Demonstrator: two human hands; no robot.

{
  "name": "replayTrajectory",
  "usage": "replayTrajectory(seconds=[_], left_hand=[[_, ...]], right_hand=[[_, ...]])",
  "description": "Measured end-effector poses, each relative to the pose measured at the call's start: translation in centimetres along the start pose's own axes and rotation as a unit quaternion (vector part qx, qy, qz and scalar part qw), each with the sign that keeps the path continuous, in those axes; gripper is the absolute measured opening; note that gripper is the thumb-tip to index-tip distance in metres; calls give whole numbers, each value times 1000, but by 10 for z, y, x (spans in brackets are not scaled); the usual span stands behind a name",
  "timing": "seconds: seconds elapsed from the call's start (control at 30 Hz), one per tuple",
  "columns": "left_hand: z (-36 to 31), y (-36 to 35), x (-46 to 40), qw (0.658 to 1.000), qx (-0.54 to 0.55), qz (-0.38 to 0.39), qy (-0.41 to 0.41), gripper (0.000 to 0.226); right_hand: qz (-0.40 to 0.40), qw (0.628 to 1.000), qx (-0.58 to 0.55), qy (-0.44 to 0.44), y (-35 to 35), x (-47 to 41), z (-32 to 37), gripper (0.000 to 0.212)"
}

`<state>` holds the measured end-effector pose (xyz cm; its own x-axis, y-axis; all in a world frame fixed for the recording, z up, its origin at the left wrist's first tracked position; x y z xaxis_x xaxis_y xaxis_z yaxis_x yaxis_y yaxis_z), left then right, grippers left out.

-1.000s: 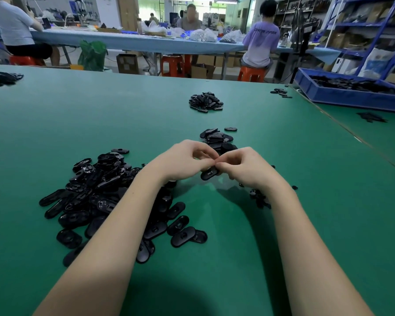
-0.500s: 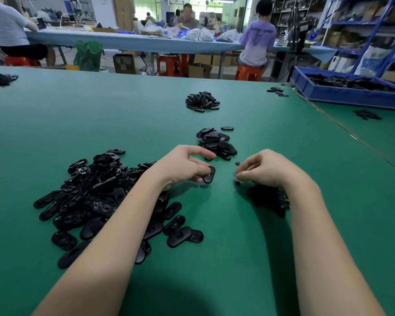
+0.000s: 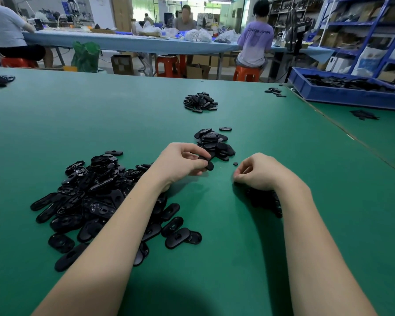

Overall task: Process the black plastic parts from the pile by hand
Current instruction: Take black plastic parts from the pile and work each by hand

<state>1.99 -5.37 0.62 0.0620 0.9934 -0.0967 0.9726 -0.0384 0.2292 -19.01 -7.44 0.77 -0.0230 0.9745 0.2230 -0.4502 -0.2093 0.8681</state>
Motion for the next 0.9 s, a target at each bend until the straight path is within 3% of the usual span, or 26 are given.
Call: replayTrajectory(seconds=[0.43, 0.67, 0.9], left_hand=[[2, 3, 0, 999, -41, -12, 12, 24], [-1, 1, 1, 1000, -24, -6, 15, 26], [-2, -3, 2, 1000, 21, 4, 19, 24]], right_hand=[[-5, 1000, -23, 12, 2, 5, 5, 4], [-34, 965, -236, 104, 6, 8, 20, 8], [-65, 947, -293, 110, 3, 6, 25, 5]])
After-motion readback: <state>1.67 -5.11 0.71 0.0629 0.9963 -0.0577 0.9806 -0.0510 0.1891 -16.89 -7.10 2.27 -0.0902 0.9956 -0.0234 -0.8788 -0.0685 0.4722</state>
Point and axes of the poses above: each hand's wrist, its own x-axis away from the middle knuckle, its own y-axis out of the back of the hand, z = x × y, the point moved 5 cm from there along -x, towards the middle knuckle, and after that the axes turned 6 degrees about -y, right-handed, at the moved point
